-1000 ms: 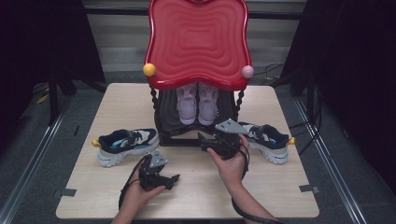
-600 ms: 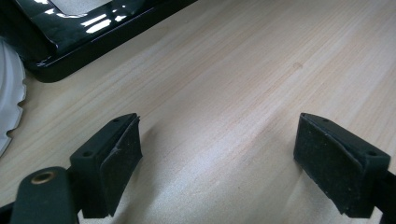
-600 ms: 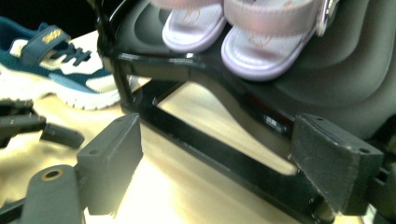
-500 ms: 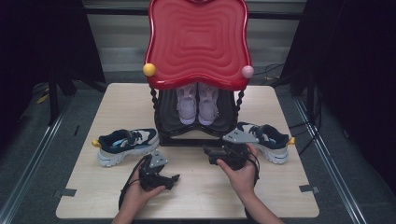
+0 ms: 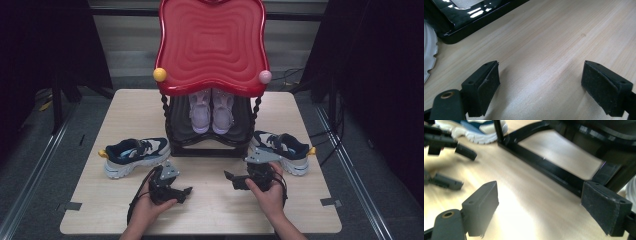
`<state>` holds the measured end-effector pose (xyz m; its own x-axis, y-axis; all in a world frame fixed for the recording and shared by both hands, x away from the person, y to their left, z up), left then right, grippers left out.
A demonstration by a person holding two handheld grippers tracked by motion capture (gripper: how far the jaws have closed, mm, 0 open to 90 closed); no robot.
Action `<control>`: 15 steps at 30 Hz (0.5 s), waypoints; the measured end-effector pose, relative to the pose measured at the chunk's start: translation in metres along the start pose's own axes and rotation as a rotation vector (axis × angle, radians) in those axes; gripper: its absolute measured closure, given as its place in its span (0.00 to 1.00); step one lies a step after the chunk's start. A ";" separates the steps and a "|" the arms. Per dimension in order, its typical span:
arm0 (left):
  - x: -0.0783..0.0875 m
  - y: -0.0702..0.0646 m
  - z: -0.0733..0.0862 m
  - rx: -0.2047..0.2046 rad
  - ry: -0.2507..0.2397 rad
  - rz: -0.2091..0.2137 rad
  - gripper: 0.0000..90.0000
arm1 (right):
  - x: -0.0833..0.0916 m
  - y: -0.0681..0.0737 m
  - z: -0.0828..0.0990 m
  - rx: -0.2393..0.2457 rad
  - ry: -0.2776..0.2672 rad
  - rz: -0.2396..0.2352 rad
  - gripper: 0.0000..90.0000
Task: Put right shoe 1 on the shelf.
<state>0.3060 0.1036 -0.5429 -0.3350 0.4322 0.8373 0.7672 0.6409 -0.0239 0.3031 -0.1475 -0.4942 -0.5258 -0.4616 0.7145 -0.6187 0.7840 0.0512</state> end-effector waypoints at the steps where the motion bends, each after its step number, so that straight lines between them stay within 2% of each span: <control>1: 0.000 0.000 0.000 -0.001 0.000 -0.001 0.16 | 0.000 0.000 0.003 0.002 0.007 -0.008 0.15; 5: 0.000 0.000 0.000 -0.002 0.000 -0.002 0.16 | -0.001 0.000 0.013 0.030 0.032 -0.024 0.15; 8: 0.000 0.000 0.000 0.000 0.000 -0.001 0.16 | -0.002 -0.001 0.020 0.035 0.048 -0.047 0.15; 15: 0.000 0.000 0.000 -0.002 0.000 -0.003 0.16 | -0.002 -0.008 0.042 0.053 0.109 -0.068 0.16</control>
<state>0.3063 0.1038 -0.5428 -0.3373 0.4304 0.8373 0.7675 0.6407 -0.0202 0.2842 -0.1705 -0.5255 -0.4171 -0.4629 0.7822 -0.6822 0.7281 0.0670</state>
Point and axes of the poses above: each handheld gripper's, and its own axes: x roughly backward along the jaws, z roughly out of its underside, y roughly to its left, the point moved 5 cm from there along -x, roughly forward along the jaws, and after that the axes turned 13 degrees about y, right-handed, at the moved point
